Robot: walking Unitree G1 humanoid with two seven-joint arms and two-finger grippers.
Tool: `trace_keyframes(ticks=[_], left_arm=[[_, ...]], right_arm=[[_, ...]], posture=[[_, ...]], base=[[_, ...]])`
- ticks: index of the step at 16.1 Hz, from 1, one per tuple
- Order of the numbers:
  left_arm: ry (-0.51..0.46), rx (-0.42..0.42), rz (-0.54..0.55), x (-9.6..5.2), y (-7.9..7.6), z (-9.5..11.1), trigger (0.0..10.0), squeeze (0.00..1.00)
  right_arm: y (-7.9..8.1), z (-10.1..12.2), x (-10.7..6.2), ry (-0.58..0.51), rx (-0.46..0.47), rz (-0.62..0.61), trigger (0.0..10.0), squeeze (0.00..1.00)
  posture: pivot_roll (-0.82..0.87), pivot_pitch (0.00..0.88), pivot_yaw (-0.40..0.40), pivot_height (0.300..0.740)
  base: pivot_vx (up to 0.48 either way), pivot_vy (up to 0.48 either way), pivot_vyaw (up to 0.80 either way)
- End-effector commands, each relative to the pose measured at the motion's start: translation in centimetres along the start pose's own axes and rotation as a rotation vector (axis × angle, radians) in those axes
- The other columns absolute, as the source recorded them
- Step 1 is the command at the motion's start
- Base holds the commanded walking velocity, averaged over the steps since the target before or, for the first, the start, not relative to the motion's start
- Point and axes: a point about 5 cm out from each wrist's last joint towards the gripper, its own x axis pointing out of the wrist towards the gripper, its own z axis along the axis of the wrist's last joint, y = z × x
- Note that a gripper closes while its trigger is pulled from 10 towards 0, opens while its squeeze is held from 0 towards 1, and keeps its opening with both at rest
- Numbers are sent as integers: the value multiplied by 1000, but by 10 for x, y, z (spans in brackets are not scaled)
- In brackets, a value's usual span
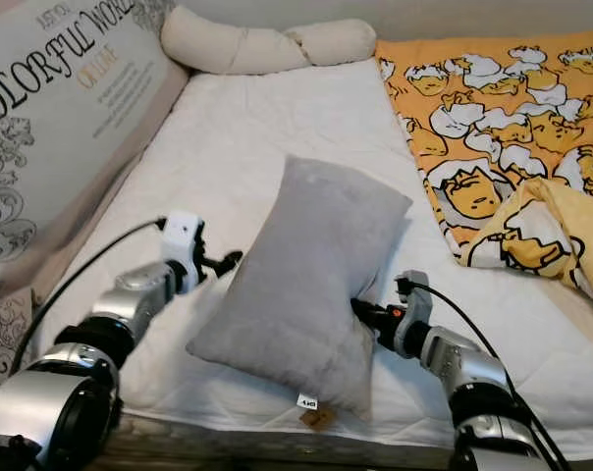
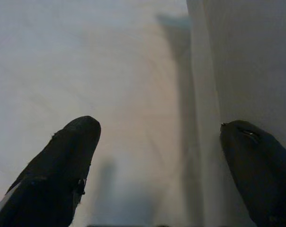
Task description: Clean up the room
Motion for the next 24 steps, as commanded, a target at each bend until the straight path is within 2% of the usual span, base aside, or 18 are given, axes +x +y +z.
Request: trace_keyframes(ticks=[1, 3, 6, 7, 9, 12, 13, 14, 15, 16, 17, 18, 19, 20, 21, 24], left_arm=[[-25, -94, -40, 1, -3, 3, 10000, 1000], [-66, -283, -209, 5, -22, -1, 10000, 1000], [-73, -431, -406, 4, -40, -4, 10000, 1000], [-70, -512, -547, 2, -50, -4, 10000, 1000], [-68, -563, -677, -1, -60, -3, 10000, 1000], [-97, -669, -764, -5, -60, 2, 10000, 1000], [-55, -626, -802, -7, -61, -2, 10000, 1000], [6, -525, -823, -9, -63, -9, 10000, 1000], [136, -321, -716, -6, -63, -30, 10000, 1000], [168, -301, -680, -6, -63, -36, 10000, 1000], [174, -316, -661, -5, -63, -36, 8745, 1000], [181, -329, -641, -5, -62, -37, 2000, 1000], [187, -353, -624, -5, -61, -38, 0, 914], [194, -362, -603, -5, -59, -40, 0, 435], [200, -356, -567, -5, -56, -41, 0, 0], [176, -455, -462, -6, -41, -39, 0, 0]], right_arm=[[1, -10, -1, 32, 6, 11, 0, 0], [1, -14, -3, 24, 4, 25, 0, 0], [0, -16, -4, 24, 8, 17, 0, 0], [0, -15, -5, 20, 8, 14, 0, 0], [2, -12, -2, 19, 1, 20, 0, 0], [5, -4, 2, 10, -11, 33, 0, 0], [6, 0, 4, 8, -22, 35, 0, 0], [7, 4, 5, 7, -37, 35, 0, 0], [11, 13, 9, -11, -55, 55, 0, 0], [14, 18, 10, -20, -64, 66, 0, 0], [16, 21, 12, -26, -71, 75, 0, 0], [18, 23, 14, -31, -73, 82, 0, 0], [22, 24, 17, -34, -78, 95, 0, 0], [26, 25, 20, -33, -89, 107, 0, 0], [29, 26, 22, -35, -94, 117, 0, 0], [41, 32, 33, -26, -113, 148, 0, 0]], posture=[[-131, 0, 187, 740], [-140, 0, 195, 740], [-150, 0, 205, 740], [-149, 0, 202, 740], [-141, 0, 193, 740], [-133, 0, 183, 740], [-130, 0, 179, 740], [-127, 0, 176, 740], [-122, 0, 172, 740], [-120, 0, 170, 740], [-113, 0, 163, 740], [-104, 0, 154, 740], [-99, 0, 149, 740], [-94, 0, 147, 740], [-88, 0, 140, 740], [-56, 0, 109, 740]], base=[[0, 0, 0], [0, 0, 0], [0, 0, 0], [0, 0, 0], [0, 0, 0], [0, 0, 0], [0, 0, 0], [0, 0, 0], [0, 0, 0], [0, 0, 0], [0, 0, 0], [0, 0, 0], [0, 0, 0], [0, 0, 0], [0, 0, 0], [0, 0, 0]])
